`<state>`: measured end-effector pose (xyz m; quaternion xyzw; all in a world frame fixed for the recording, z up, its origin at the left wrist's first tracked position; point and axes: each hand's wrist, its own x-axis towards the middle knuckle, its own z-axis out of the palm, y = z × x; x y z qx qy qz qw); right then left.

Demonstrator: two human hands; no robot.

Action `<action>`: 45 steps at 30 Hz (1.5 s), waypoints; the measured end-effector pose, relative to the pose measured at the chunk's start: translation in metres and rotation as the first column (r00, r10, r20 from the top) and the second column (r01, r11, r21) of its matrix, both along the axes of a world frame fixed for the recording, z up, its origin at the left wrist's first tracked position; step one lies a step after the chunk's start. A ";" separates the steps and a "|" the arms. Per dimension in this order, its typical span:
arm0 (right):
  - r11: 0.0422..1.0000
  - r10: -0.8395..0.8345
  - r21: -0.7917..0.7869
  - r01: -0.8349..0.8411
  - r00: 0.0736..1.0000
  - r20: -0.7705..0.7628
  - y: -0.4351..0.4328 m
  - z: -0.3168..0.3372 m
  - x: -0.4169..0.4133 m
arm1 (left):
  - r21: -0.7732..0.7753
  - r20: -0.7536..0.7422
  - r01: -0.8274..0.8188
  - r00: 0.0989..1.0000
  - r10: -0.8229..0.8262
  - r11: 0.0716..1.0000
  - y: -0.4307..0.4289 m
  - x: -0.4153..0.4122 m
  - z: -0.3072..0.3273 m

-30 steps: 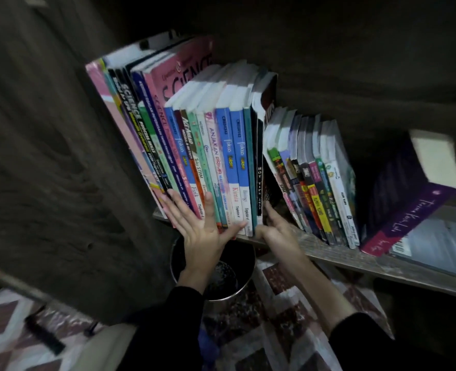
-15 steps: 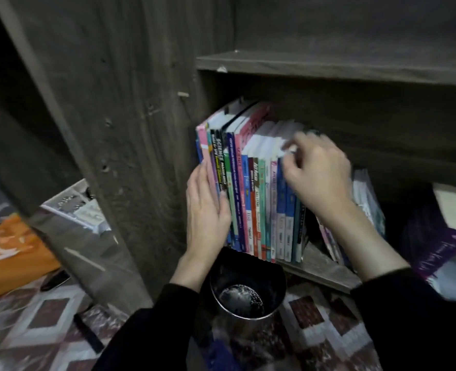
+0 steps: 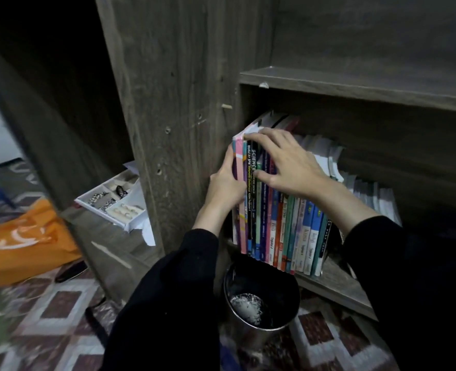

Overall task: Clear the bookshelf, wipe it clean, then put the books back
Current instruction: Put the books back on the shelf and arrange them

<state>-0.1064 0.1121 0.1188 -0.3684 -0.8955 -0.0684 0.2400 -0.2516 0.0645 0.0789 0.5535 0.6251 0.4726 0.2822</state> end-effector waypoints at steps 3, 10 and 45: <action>0.996 -0.053 0.069 0.048 0.997 0.063 0.000 0.010 -0.005 | -0.041 0.039 0.018 0.999 -0.016 0.999 0.006 -0.002 -0.001; 0.988 -0.126 0.114 0.106 0.976 0.179 0.003 0.016 -0.014 | -0.024 -0.025 0.008 1.000 -0.009 1.000 0.004 -0.002 -0.002; 0.995 -0.076 0.067 0.068 0.988 0.135 0.002 0.014 -0.002 | 0.358 -0.286 -0.168 0.916 0.280 0.918 -0.055 0.029 -0.047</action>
